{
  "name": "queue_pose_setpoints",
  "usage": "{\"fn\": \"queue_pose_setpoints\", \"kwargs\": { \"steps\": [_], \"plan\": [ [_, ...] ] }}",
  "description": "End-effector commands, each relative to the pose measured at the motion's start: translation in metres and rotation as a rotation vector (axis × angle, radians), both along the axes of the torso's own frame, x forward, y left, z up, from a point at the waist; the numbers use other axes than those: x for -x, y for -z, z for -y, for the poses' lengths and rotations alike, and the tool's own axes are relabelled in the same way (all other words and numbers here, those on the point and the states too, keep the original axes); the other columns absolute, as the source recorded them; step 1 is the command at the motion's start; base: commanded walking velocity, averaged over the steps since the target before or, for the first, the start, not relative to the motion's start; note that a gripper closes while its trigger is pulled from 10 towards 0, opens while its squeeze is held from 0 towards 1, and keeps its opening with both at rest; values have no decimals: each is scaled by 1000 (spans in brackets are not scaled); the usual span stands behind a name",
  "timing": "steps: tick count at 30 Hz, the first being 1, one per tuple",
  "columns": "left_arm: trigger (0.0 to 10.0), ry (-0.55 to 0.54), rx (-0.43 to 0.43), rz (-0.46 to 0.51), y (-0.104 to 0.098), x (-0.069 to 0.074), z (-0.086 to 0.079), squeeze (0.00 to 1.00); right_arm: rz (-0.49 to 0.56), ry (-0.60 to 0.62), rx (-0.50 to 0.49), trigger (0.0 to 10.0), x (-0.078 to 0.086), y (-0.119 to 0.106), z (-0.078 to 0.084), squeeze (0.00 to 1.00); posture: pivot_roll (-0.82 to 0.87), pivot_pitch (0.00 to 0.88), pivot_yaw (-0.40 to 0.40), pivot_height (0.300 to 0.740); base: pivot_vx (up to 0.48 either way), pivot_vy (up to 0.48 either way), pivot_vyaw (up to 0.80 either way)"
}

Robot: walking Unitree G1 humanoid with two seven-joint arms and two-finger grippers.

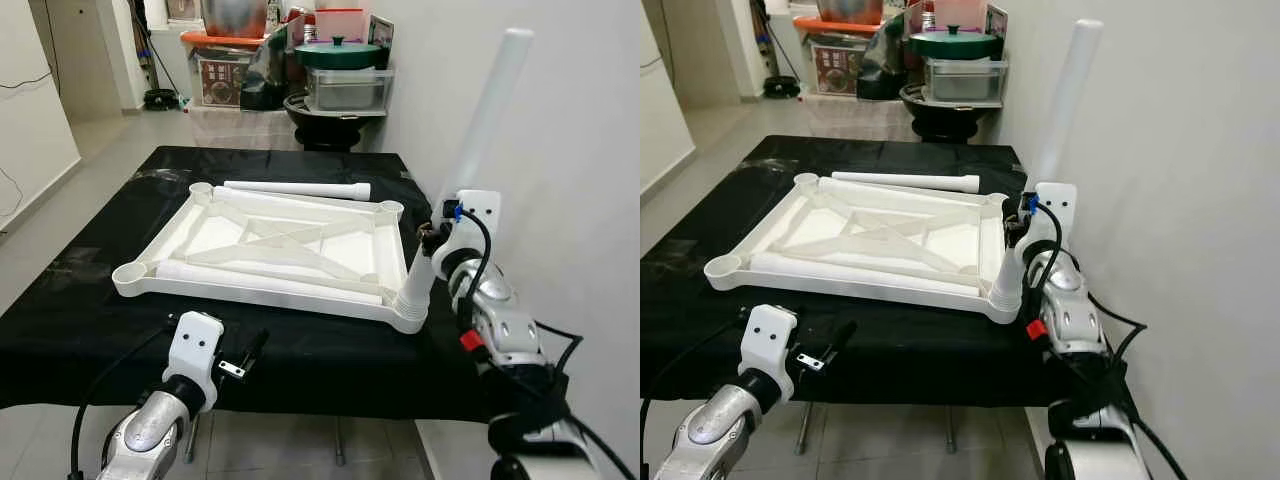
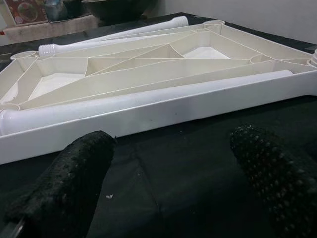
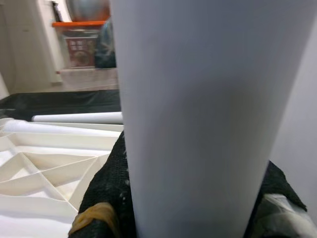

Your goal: Building children table

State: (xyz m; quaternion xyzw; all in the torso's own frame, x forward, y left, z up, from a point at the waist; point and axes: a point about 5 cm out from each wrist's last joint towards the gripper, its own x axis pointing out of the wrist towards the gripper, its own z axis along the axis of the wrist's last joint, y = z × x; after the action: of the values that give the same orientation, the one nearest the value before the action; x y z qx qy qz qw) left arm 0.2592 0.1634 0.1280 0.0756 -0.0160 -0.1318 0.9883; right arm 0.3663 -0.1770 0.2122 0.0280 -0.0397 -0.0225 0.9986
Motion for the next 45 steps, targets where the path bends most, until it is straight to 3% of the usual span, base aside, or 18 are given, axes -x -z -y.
{"fn": "queue_pose_setpoints", "kwargs": {
  "steps": [1, 12, 21, 32, 33, 34, 36, 37, 38, 39, 45],
  "plan": [
    [10000, 3, 0, -4, 3, 0, 3, 0, -150, 44, -14, 0, 5, 30, -1, 0, 65, 0, -80, 740, 0, 0, 0],
    [10000, -8, 4, -4, 4, -1, 5, 0, -217, 156, -32, 0, 15, 39, -12, 0, 57, 0, -92, 740, 0, 0, 0],
    [10000, -6, 2, -7, 5, -1, 6, 0, -195, 75, 61, 0, 6, 26, -10, 0, 54, 0, -94, 740, 0, 0, 0],
    [10000, -8, 2, -6, 7, -1, 7, 0, -223, 69, 59, 157, 2, 27, -11, 0, 59, 0, -100, 740, 0, 0, 0],
    [10000, -8, 2, -7, 7, -1, 7, 0, -231, 68, 57, 2824, 2, 28, -11, 0, 58, 0, -99, 740, 0, 0, 0],
    [10000, -8, 2, -7, 7, -1, 7, 0, -238, 68, 54, 4078, 1, 29, -11, 0, 57, 0, -100, 740, 0, 0, 0],
    [10000, -8, 2, -7, 7, -1, 7, 0, -238, 68, 54, 4078, 1, 29, -11, 0, 57, 0, -100, 740, 0, 0, 0],
    [10000, -7, 1, -7, 7, -1, 7, 0, -248, 71, 51, 8667, 0, 30, -10, 0, 57, 0, -102, 740, 0, 0, 0],
    [10000, -7, 1, -7, 7, -1, 7, 0, -248, 71, 51, 8667, 0, 30, -10, 0, 57, 0, -102, 740, 0, 0, 0],
    [10000, -7, 2, -6, 7, -1, 8, 0, -266, 95, 47, 10000, -1, 31, -8, 0, 56, 0, -108, 740, 0, 0, 0],
    [10000, -8, 8, -4, 7, -1, 9, 0, -295, 154, 34, 10000, -6, 33, -7, 0, 58, 0, -111, 740, 0, 0, 0]
  ]
}}
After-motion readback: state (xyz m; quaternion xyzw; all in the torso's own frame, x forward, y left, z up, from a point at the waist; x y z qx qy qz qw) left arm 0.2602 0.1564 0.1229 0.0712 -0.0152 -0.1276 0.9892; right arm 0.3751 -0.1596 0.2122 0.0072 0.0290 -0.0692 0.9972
